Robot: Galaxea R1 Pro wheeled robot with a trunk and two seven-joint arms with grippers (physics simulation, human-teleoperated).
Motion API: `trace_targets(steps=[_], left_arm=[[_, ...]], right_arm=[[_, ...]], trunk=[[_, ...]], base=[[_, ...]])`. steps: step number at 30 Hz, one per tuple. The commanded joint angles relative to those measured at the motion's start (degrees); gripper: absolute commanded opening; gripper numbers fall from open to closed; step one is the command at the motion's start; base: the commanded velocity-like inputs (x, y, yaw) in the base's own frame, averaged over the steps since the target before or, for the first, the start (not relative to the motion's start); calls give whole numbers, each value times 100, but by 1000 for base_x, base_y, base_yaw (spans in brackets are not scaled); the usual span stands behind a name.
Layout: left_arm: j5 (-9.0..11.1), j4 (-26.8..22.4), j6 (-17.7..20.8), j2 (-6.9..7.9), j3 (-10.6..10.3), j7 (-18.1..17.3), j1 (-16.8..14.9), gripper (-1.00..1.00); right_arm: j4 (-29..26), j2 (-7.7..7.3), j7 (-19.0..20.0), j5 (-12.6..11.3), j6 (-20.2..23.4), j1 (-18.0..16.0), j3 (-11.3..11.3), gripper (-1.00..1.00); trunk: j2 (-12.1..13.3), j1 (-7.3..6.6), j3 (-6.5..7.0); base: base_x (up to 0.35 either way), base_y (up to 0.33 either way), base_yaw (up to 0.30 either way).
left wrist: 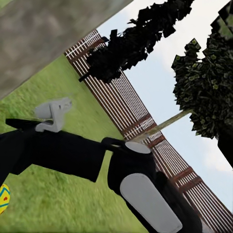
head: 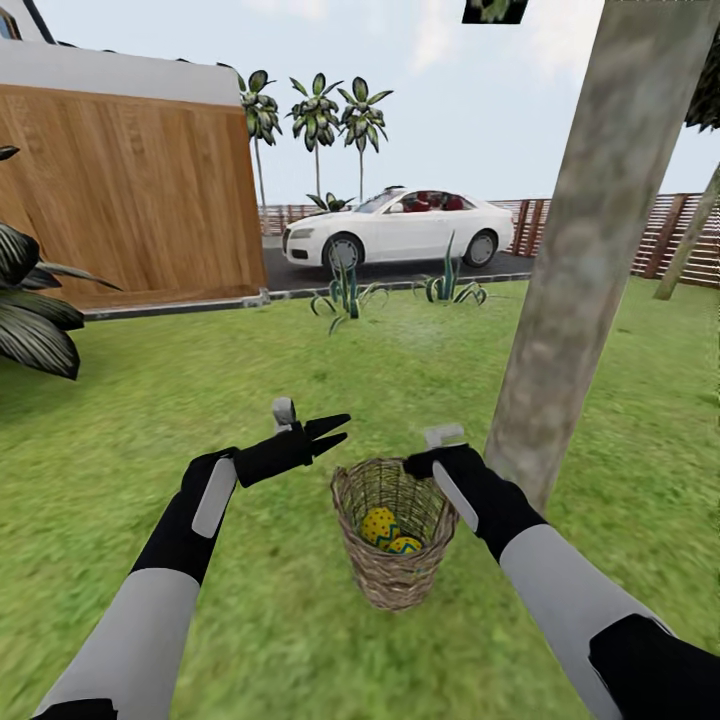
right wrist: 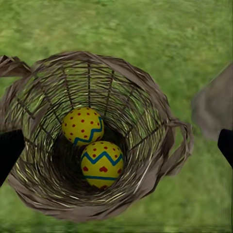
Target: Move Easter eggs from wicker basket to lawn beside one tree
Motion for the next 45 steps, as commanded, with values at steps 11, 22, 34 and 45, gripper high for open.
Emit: trace_targets(steps=[11,22,34,45], left_arm=[[-8,0,17,-10,14,-17,-3,100],[-8,0,17,-12,14,-17,-3,100],[-16,0,4,-5,14,-10,-2,100],[36,0,-18,-4,71,-48,55,100]], right_arm=[[-65,6,-55,-59,1357,-5,6,100],[-68,53,-51,-54,1363,-5,-2,100],[-14,59,-35,-80,1331,-5,-3,100],[46,85,4,-119,1321,3,-21,100]], trunk=[[-3,-1,-5],[-3,-1,-1],[-3,-1,46],[-3,-1,56]], base=[[0,11,-6],[20,194,-29],[215,240,-262],[91,68,-53]])
